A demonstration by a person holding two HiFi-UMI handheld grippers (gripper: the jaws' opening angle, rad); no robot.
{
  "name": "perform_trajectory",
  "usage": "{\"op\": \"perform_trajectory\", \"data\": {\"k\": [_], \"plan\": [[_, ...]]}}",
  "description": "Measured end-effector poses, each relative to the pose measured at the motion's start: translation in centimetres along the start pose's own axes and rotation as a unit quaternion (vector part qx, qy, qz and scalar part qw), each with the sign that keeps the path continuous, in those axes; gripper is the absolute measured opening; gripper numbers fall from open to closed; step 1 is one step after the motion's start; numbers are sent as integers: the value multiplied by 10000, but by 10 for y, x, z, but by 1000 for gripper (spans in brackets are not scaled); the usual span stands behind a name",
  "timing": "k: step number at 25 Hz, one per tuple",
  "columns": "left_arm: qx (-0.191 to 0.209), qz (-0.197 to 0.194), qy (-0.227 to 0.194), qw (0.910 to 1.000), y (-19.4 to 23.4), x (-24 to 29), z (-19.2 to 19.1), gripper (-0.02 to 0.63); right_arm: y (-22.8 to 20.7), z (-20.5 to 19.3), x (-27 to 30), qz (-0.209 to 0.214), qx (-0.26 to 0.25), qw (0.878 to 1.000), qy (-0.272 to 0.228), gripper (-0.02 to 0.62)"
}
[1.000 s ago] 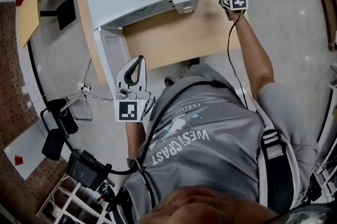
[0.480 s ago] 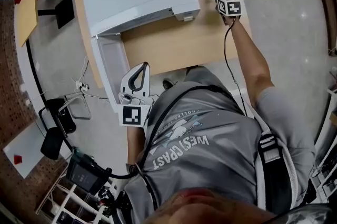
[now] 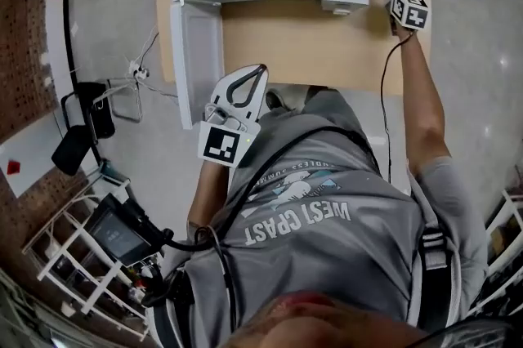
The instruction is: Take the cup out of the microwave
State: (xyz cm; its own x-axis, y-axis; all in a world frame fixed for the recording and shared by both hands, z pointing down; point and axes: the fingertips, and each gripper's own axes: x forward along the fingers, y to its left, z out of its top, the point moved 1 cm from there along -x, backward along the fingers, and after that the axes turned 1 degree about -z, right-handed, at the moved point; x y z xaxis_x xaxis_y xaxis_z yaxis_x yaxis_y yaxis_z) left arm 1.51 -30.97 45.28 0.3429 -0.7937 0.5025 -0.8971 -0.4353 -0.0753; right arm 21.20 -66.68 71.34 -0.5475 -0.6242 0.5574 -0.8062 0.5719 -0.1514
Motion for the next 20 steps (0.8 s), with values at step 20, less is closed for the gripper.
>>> {"op": "perform_trajectory", "data": {"k": [20], "plan": [[-41, -332, -248, 9991, 7, 10, 17, 43, 13, -32, -17, -127, -579, 9979, -257, 71]]}}
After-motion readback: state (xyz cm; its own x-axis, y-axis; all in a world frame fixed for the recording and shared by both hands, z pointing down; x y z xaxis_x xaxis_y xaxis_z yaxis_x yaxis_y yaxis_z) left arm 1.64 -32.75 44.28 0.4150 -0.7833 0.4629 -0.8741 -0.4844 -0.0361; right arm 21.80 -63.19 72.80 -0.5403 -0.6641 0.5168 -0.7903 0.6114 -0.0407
